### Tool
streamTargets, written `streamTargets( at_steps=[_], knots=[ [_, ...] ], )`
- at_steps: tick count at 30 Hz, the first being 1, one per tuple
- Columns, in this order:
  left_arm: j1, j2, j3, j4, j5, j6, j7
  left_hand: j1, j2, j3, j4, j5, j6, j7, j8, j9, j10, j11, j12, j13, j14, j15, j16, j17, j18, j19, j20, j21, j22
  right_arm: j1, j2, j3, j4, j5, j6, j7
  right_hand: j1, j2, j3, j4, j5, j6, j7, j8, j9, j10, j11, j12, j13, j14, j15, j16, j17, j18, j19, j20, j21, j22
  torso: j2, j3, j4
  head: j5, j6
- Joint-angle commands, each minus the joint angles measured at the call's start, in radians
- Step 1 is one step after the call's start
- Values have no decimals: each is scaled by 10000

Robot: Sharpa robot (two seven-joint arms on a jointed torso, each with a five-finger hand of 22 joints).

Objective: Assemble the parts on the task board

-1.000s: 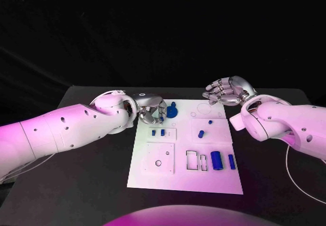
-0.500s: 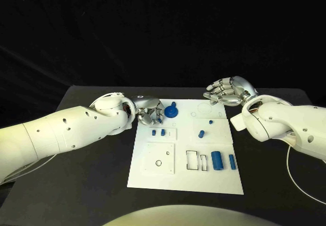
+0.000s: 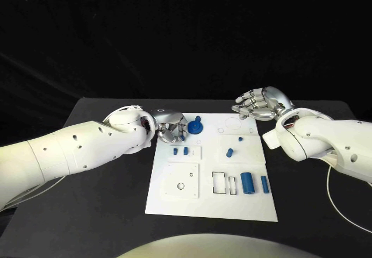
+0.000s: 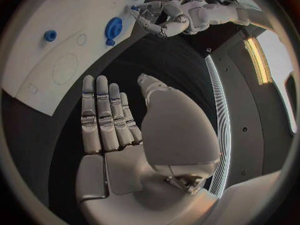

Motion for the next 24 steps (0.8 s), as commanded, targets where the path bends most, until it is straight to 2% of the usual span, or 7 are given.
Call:
streamTargets(
  at_steps=[1, 24],
  knots=[
    [-15, 41, -21, 15, 70, 273, 41, -121, 18, -11, -51, -13, 90, -4, -42, 18, 72, -26, -3, 11, 33, -11, 34, 13, 143, -87, -3, 35, 9, -4, 3, 0, 2, -50, 89, 95, -30, 67, -41, -1, 0, -53, 242, 18, -9, 1, 54, 42, -10, 77, 19, -69, -10, 120, 60, 36, -44, -10, -6, -5, 3, 8, -13],
    [-15, 36, -73, 30, 64, 382, 124, -138, 41, -9, -67, -14, 150, -16, -45, 34, 129, -41, -13, 19, 43, -23, 36, 0, 143, -97, 3, 41, 13, -4, 13, 0, -8, -50, 87, 96, -36, 79, -45, -2, 0, -58, 242, 34, -26, 3, 54, 60, -70, 94, 19, -99, -23, 121, 77, 36, -57, -56, 2, -1, 6, 23, -16]
  ],
)
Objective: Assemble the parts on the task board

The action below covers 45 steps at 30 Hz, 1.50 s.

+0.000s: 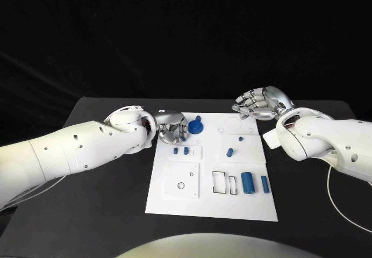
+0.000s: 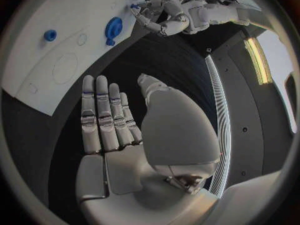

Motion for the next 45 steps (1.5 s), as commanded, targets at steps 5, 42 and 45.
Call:
streamTargets(
  at_steps=[5, 42, 45],
  knots=[
    [-17, 36, -53, 18, -38, 286, 86, -88, 20, -21, -71, 13, 93, -21, -45, 7, 110, -8, 5, 9, 54, -26, 40, 13, 145, -101, 4, 43, 16, -4, 8, 2, 4, -50, 85, 94, -36, 78, -45, -2, 0, -58, 242, 34, -9, 3, 54, 60, -9, 58, -18, -21, -8, 121, 40, -1, -57, -8, 3, 3, -1, 15, -5],
    [-17, 73, -127, -89, -50, 112, 49, -876, -384, -392, 304, 48, -370, 43, -659, -78, 45, 75, -315, 43, -121, 70, 43, -293, 142, -153, 67, -274, -191, -7, 27, 2, -29, -50, 92, 95, -40, 87, -45, 0, 1, -63, 243, 41, -18, 2, 55, 68, -39, 64, -17, -36, -15, 121, 47, -1, -64, -31, -1, -8, 12, 14, -5],
    [-17, 68, -127, -93, -52, 90, 38, -932, -489, -379, 359, 50, -706, 81, -959, -165, -4, 78, -378, 57, -281, 78, -3, -553, 141, -144, 84, -358, -250, -10, 30, 2, -29, -50, 91, 100, -41, 88, -45, 0, 1, -64, 244, 42, -19, 1, 56, 69, -44, 64, -16, -39, -16, 121, 48, 0, -65, -35, -4, -8, 3, 22, -4]
  ],
)
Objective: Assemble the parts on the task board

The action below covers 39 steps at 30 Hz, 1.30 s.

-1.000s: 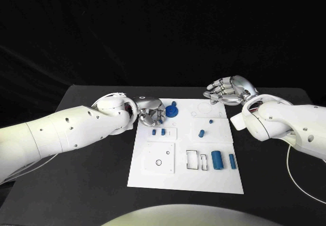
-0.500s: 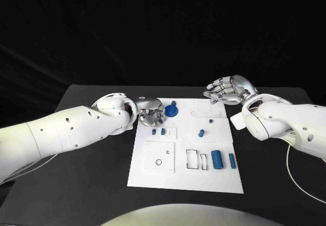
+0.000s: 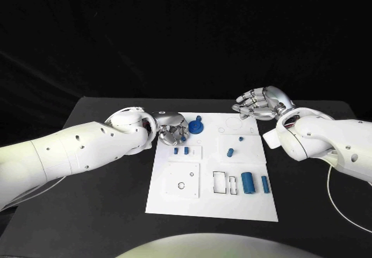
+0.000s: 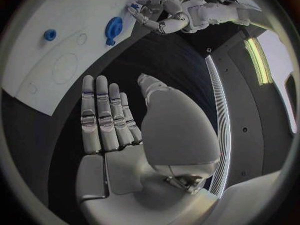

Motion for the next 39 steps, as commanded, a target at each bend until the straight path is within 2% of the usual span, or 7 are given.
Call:
streamTargets(
  at_steps=[1, 21, 26, 29, 33, 35, 39],
  knots=[
    [-9, 11, -1, 14, -30, 49, 46, -95, -85, -5, 115, 46, -279, 22, -252, -76, -62, 52, -73, 28, -179, -7, -8, -220, 140, -36, 52, -101, -52, -10, 13, 1, 1, -50, 88, 101, -45, 92, -46, 0, 1, -69, 245, 45, -16, -2, 57, 73, -31, 66, -15, -49, -14, 120, 52, 1, -70, -26, -2, 3, -9, 12, 3],
    [-16, -99, 33, 44, -188, -120, -170, -199, -266, -106, 247, 37, -647, 0, -607, -164, -327, 122, -150, 94, -439, 52, -31, -533, 130, -47, 98, -268, -160, -19, -6, 1, -41, -134, 205, 69, 2, 77, -42, -34, 5, -56, 245, 67, -31, -47, 64, 49, -103, 45, -4, -96, -33, 116, 46, 7, -92, -73, 1, 12, -15, -11, 4],
    [-22, -228, 60, 102, -202, -189, -220, -186, -294, -176, 292, 39, -662, -30, -661, -159, -604, 202, -154, 137, -627, 127, -40, -721, 127, -79, 154, -346, -206, -19, -27, 1, -112, -506, 590, 62, 303, 42, 106, -191, 14, 30, 234, 65, -166, -135, 73, -180, -400, 36, 3, -211, -78, 116, 52, 12, -139, -209, -4, 1, -12, -17, 28],
    [-23, -341, 101, 163, -130, -286, -223, -149, -313, -280, 350, 39, -718, -75, -747, -154, -1155, 379, -188, 161, -987, 283, -79, -1164, 122, -120, 279, -444, -265, -19, -45, 1, -175, -950, 963, 74, 471, 1, 230, -297, 12, 56, 236, -14, -335, -213, 86, -448, -652, 162, -12, -204, -76, 123, 144, -3, -109, -271, -16, 1, -2, -4, 33],
    [-23, -532, 186, 314, 111, -389, -257, -78, -303, -434, 402, 40, -912, -140, -886, -165, -1787, 542, -220, 151, -1509, 415, -207, -2065, 126, -105, 409, -486, -303, -19, -70, 1, -281, -1628, 1460, 177, 723, -189, 414, -535, 7, 281, 49, -168, -704, -81, -89, -930, -1066, 870, -287, 175, 89, 134, 716, -262, 269, -193, -20, 1, 9, -12, 49],
    [-22, -653, 243, 428, 347, -432, -270, -80, -308, -627, 463, 36, -1079, -176, -977, -180, -2076, 597, -180, 158, -1585, 472, -211, -2245, 134, -71, 463, -476, -310, -19, -93, 2, -353, -2075, 1750, 224, 695, -357, 306, -591, -164, 447, 19, -345, -891, 133, -116, -996, -1085, 1204, -325, 444, 232, 125, 975, -349, 485, -108, -22, 1, 8, -15, 67],
    [-20, -936, 396, 685, 1090, -492, -256, 63, -204, -1174, 600, 45, -1291, -198, -1086, -188, -2682, 719, -114, 113, -1571, 575, -123, -2433, 139, -45, 568, -477, -334, -19, -150, 2, -479, -2935, 2276, 214, 748, -415, 146, -693, -179, 883, -145, -562, -1158, 522, -308, -1108, -1072, 2054, -612, 1372, 730, 123, 1650, -629, 1149, 245, -23, -1, -8, -12, 104]
  ],
)
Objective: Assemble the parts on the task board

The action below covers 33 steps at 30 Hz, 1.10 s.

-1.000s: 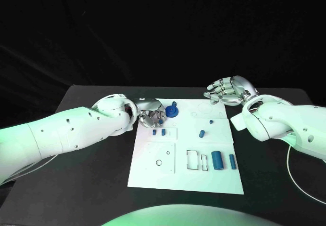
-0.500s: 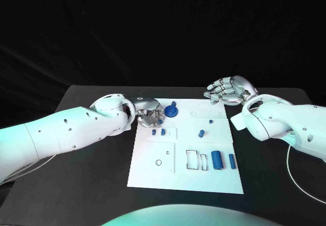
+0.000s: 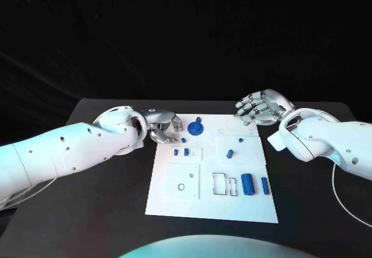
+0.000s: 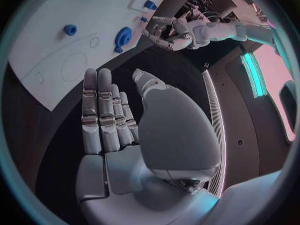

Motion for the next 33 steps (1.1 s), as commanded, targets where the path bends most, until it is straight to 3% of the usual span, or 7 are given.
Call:
streamTargets(
  at_steps=[1, 4, 8, 10, 13, 19, 33],
  knots=[
    [8, -231, 113, 237, 1321, -227, -8, 142, 50, -222, 62, 47, -97, 12, -40, -7, -183, 38, 59, -25, -33, 45, 49, -136, 141, 9, 87, -25, -18, -5, -48, 1, -101, -1773, 1212, 126, 60, -66, -72, -33, -20, 282, -104, -121, -152, 340, -119, -82, 6, 518, -187, 643, 353, 117, 428, -189, 460, 267, 4, 1, -10, -6, 43],
    [12, -500, 195, 410, 2827, -240, 135, 314, 195, -414, 145, 94, 51, 198, 38, 42, -129, 13, 325, 7, -342, 32, -80, -754, 152, -22, 95, -82, -66, -5, -109, 2, -124, -2807, 1559, -22, 187, -127, 233, -89, 72, 800, -222, -272, -359, 991, -275, -283, 2, 1066, -407, 1702, 983, 91, 874, -457, 1236, 823, -3, 4, -28, -19, 57],
    [15, -912, 249, 678, 5916, -205, 691, 657, 421, 23, 142, 133, 450, 634, 271, 133, 624, -145, 862, 66, -52, -145, -125, -867, 159, 101, -75, -48, -92, -6, -212, 1, -43, -4508, 1958, -320, 272, -385, 1268, -204, 203, 1451, -382, -534, -620, 1855, -456, -1003, 19, 1543, -608, 3621, 2095, 31, 1039, -715, 2793, 2186, 12, 28, -46, -203, 109],
    [14, -1079, 259, 815, 7341, -169, 1042, 755, 460, 290, 104, 129, 738, 572, 470, 207, 878, -204, 964, 34, -282, -207, -389, -1506, 161, 108, -125, -81, -127, -8, -266, 1, 24, -5320, 2089, -471, 154, -483, 1616, -315, 188, 1637, -423, -626, -672, 2151, -503, -1340, 33, 1858, -631, 5562, 3604, -207, 1353, -768, 4955, 4117, 15, 26, -50, -283, 121],
    [10, -1319, 264, 1039, 9381, -4, 1633, 798, 491, 467, 63, 122, 896, 523, 615, 263, 1129, -285, 1082, 24, -361, -270, -607, -1741, 164, 90, -186, -141, -173, -14, -345, 0, 140, -6475, 2311, -739, -13, -477, 1863, -536, 164, 1793, -447, -717, -691, 2427, -551, -1697, 63, 1976, -660, 7062, 4769, -420, 1499, -757, 6787, 5802, 20, 12, -29, -385, 146],
    [-10, -1722, 260, 1463, 12031, 315, 2586, 750, 471, 620, -9, 109, 988, 462, 760, 323, 1445, -380, 1199, -18, -404, -359, -981, -1967, 158, 62, -279, -309, -295, -77, -459, -1, 367, -8174, 2620, -1279, -428, -515, 1811, -711, 67, 1790, -478, -891, -709, 2416, -527, -2222, 49, 2093, -615, 8522, 5887, -674, 1789, -693, 8705, 7543, 16, 10, -36, -584, 172],
    [-31, -1986, 254, 1646, 13051, 430, 3084, 701, 440, 620, -27, 104, 998, 460, 789, 336, 1542, -399, 1239, -24, -380, -382, -1049, -2011, 157, 75, -301, -352, -330, -284, -296, -2, 447, -9110, 2805, -1773, -568, -483, 1662, -852, 131, 1760, -397, -1112, -745, 2295, -421, -2627, 56, 2188, -513, 9713, 6787, -927, 2166, -569, 10320, 8982, 30, 4, -22, -626, 174]
  ],
)
